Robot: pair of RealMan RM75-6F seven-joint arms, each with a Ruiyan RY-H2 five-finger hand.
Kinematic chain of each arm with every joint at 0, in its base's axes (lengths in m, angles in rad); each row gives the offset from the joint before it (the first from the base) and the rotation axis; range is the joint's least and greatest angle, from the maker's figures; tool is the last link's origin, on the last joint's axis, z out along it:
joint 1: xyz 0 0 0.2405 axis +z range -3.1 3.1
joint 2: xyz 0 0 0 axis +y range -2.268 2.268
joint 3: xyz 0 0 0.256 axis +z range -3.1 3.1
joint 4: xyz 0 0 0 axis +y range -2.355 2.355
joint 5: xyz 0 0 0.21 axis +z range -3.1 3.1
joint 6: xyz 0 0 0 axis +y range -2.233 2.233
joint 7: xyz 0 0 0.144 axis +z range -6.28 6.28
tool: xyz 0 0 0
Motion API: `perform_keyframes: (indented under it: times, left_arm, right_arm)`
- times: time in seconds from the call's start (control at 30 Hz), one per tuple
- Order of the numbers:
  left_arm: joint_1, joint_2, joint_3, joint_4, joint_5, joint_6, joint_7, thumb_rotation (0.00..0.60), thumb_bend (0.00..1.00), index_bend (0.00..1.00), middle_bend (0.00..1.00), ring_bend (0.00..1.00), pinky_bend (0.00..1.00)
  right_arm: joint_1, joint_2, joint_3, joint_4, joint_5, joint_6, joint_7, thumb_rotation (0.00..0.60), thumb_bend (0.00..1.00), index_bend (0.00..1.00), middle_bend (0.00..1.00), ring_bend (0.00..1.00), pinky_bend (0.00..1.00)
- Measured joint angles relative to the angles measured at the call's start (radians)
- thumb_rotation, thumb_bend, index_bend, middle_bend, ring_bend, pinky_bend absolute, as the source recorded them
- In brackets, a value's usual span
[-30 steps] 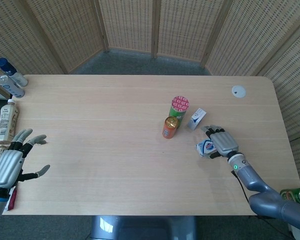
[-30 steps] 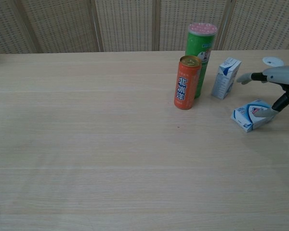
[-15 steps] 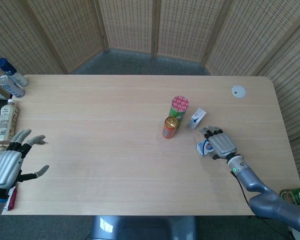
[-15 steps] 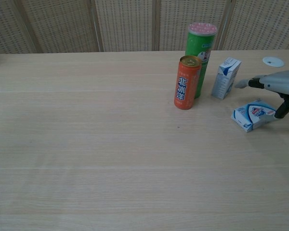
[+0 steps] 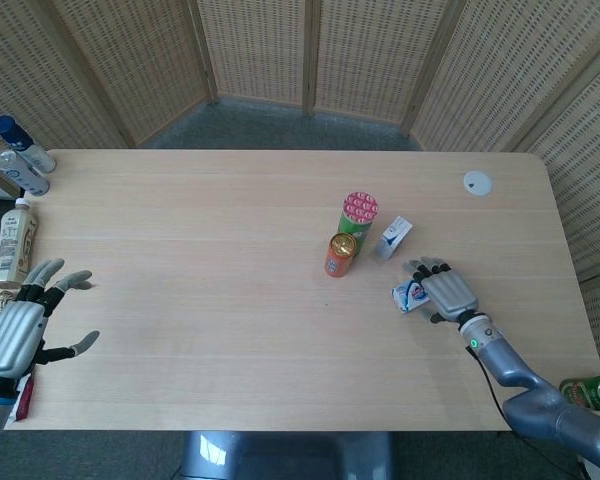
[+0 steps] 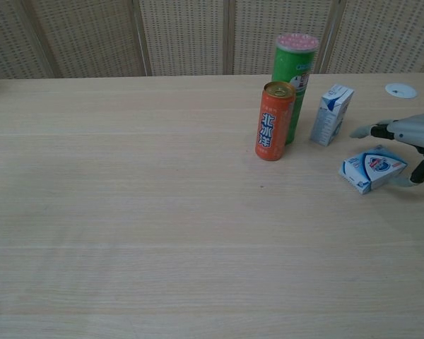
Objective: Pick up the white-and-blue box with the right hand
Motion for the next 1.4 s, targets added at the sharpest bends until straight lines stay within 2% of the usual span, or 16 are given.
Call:
perform_keyframes:
  times: [0.2,0.33,0.4,0.63,0.8,1.03,1.4]
  left_arm:
    - [0.005,0.003,0.002,-0.004,0.000,0.007,0.000,0.567,0.27,0.18,0.33,0.08,0.00]
    - [0.008,0.006,0.004,-0.004,-0.001,0.009,-0.002,0.567,0.27,0.18,0.33,0.08,0.00]
    - [0.009,0.006,0.003,-0.003,-0.002,0.011,-0.005,0.568,0.27,0.18,0.33,0.08,0.00]
    - [0.007,0.002,0.003,0.001,0.000,0.006,-0.012,0.566,0.27,0.18,0.33,0.08,0.00]
    - [0.006,0.004,0.002,0.004,-0.001,0.008,-0.020,0.567,0.27,0.18,0.33,0.08,0.00]
    - [0.008,0.004,0.003,0.009,0.000,0.008,-0.029,0.569,0.27,0.18,0.33,0.08,0.00]
    - [0.004,-0.006,0.002,0.020,0.001,0.004,-0.036,0.565,0.27,0.18,0.33,0.08,0.00]
  right_arm:
    - [0.001,-0.028,-0.005,0.037,-0.013,-0.005,0.023,0.600,0.36,0.00,0.00,0.00,0.00]
    - [0.005,-0.041,-0.001,0.054,-0.018,-0.007,0.040,0.600,0.37,0.00,0.10,0.00,0.01]
    - [0.005,-0.044,0.002,0.057,-0.019,-0.001,0.044,0.600,0.38,0.05,0.20,0.01,0.07]
    - [0.004,-0.051,0.008,0.062,-0.014,-0.005,0.045,0.600,0.38,0.29,0.38,0.14,0.19]
    - [0.002,-0.051,0.011,0.057,-0.004,-0.010,0.036,0.600,0.38,0.32,0.42,0.17,0.22]
    - [0.000,-0.043,0.023,0.038,0.015,-0.018,0.017,0.600,0.39,0.42,0.53,0.26,0.32]
    - [-0.012,0.049,0.067,-0.089,0.052,0.033,-0.039,0.600,0.39,0.43,0.54,0.28,0.32]
